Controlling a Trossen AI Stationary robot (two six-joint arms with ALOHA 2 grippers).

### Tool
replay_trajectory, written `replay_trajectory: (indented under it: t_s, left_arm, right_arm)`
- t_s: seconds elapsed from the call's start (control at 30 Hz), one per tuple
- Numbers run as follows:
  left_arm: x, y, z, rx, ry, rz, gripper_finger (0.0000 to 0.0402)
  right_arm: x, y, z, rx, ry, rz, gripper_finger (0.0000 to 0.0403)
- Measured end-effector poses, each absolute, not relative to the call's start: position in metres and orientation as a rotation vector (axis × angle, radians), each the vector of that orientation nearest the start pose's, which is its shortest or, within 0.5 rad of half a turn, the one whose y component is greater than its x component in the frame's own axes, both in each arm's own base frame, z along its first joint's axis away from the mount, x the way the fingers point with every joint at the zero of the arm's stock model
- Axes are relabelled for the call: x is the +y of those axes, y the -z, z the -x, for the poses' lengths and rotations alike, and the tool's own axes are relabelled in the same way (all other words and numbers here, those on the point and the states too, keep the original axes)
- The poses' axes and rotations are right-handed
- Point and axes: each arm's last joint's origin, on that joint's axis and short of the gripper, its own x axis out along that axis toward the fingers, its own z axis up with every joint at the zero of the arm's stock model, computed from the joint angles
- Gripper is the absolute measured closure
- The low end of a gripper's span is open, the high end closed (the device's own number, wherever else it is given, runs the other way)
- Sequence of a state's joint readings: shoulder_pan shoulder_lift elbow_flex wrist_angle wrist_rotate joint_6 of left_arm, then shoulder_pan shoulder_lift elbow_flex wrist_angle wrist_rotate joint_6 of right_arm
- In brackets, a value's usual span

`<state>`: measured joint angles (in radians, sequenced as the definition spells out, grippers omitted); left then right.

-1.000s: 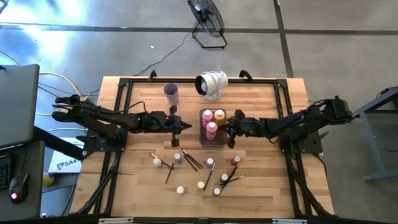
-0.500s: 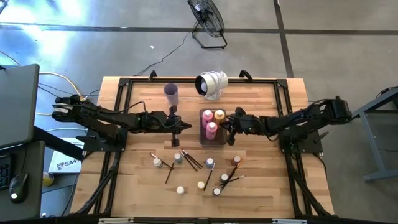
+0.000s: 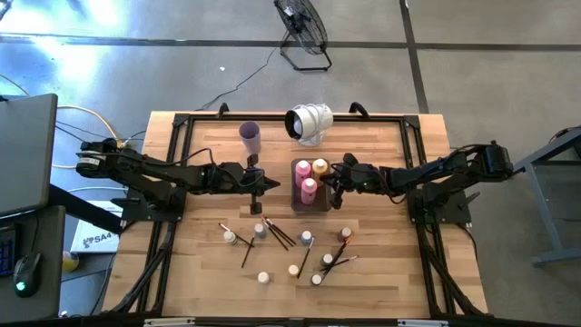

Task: Pick & Place Paint Supplies
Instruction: Adjust the paint bottles

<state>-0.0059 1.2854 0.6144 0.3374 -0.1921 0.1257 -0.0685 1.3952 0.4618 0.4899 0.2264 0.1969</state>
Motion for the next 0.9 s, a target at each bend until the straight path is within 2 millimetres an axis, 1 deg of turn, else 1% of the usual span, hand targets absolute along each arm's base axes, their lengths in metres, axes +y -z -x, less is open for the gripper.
replay_trajectory:
  t_s: [0.2,0.5,0.9]
  left_arm:
    - [0.004,-0.22,-0.266,0.344,-0.163,-0.157,0.0401]
    - [0.004,-0.22,-0.266,0.344,-0.164,-0.156,0.0401]
    - [0.004,-0.22,-0.266,0.344,-0.164,-0.156,0.0401]
  right_arm:
    - [-0.024,-0.161,-0.254,0.412,0.338,-0.146,0.0401]
    - [-0.033,-0.161,-0.253,0.414,0.363,-0.148,0.0401]
    - [-0.034,-0.161,-0.252,0.416,0.369,-0.128,0.0401]
